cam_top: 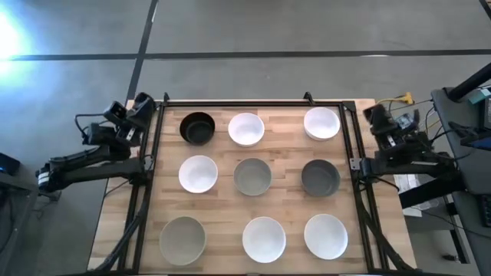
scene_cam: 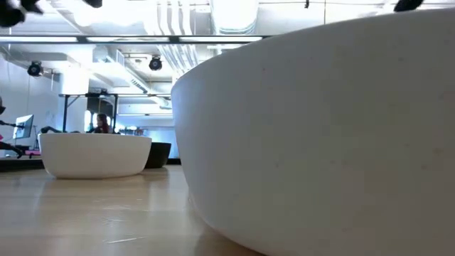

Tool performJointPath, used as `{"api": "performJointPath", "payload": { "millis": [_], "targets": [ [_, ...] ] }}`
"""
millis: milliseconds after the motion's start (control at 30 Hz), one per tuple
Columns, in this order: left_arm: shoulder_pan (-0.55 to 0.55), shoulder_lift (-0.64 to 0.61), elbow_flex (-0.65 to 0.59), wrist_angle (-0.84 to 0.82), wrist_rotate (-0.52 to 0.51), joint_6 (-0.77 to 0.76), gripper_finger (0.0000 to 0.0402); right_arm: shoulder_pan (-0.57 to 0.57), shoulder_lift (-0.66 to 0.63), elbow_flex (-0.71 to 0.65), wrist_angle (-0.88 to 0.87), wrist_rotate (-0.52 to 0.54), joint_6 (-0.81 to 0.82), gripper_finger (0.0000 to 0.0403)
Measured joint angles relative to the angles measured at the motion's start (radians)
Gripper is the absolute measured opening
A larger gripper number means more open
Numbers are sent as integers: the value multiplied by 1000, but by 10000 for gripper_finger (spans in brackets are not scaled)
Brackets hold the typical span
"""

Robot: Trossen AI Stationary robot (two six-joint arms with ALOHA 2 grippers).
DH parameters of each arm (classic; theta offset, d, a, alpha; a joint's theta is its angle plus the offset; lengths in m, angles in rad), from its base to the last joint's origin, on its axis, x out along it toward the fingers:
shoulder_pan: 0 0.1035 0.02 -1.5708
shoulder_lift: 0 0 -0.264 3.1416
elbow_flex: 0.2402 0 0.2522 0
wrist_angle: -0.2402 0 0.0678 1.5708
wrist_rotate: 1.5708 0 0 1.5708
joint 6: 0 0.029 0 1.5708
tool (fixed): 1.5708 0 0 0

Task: Nest bowls inside each other
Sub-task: Stack the dark grey bowl on top of the gray bowl

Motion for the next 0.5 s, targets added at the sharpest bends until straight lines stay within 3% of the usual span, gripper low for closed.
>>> {"api": "performJointPath", "payload": {
  "millis": [133, 267, 400, 500],
  "targets": [
    [0, 70, 116, 11, -84, 192, 0, 0, 145, 141, 1, -3, -169, 9],
    [2, 152, 226, -40, -184, 96, 0, 0, 303, 291, 0, -3, -197, 9],
    [2, 234, 331, -216, -66, 92, 0, 0, 440, 420, -100, -8, -191, 9],
    [0, 284, 412, -414, 57, 91, 0, 0, 509, 515, -311, -11, -174, 9]
  ]
}}
